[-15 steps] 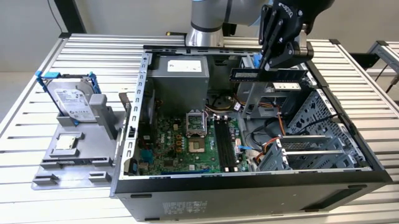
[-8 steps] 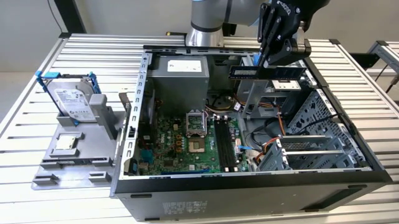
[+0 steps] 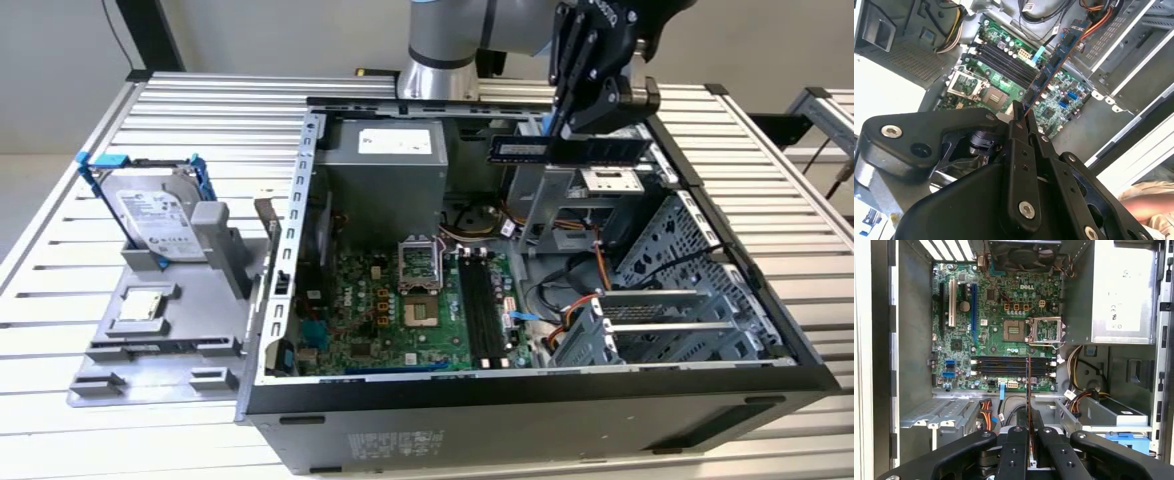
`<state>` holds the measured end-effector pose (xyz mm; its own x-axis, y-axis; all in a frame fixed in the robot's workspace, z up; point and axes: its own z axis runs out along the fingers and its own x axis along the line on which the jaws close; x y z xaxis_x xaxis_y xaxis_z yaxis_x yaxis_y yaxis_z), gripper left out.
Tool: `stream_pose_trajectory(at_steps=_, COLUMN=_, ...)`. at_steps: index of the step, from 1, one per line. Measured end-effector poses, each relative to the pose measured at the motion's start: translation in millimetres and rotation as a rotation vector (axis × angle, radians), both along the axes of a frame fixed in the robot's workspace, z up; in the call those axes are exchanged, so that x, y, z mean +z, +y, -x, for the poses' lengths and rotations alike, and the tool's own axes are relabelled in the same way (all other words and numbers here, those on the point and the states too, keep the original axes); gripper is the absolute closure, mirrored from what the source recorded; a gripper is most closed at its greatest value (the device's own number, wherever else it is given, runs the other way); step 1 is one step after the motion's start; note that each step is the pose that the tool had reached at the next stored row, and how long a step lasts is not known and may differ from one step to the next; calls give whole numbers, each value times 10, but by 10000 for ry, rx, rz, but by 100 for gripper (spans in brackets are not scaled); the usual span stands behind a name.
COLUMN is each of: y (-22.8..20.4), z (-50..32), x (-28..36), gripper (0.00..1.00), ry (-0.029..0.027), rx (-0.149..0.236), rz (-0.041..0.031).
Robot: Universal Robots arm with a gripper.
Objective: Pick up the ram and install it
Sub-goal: 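Pick up the ram and move it above insertion slot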
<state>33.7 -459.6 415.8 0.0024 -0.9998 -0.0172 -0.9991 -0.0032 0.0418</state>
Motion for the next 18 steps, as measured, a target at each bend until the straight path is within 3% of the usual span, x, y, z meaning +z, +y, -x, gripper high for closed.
stream_pose_trajectory(at_steps=13, y=90, z=0, x=-2, gripper=100, ry=0, rx=-19, rz=0)
stream_pose_trajectory(at_steps=18, y=174, z=0, x=-6, gripper=100, ry=0, rx=-31, rz=0)
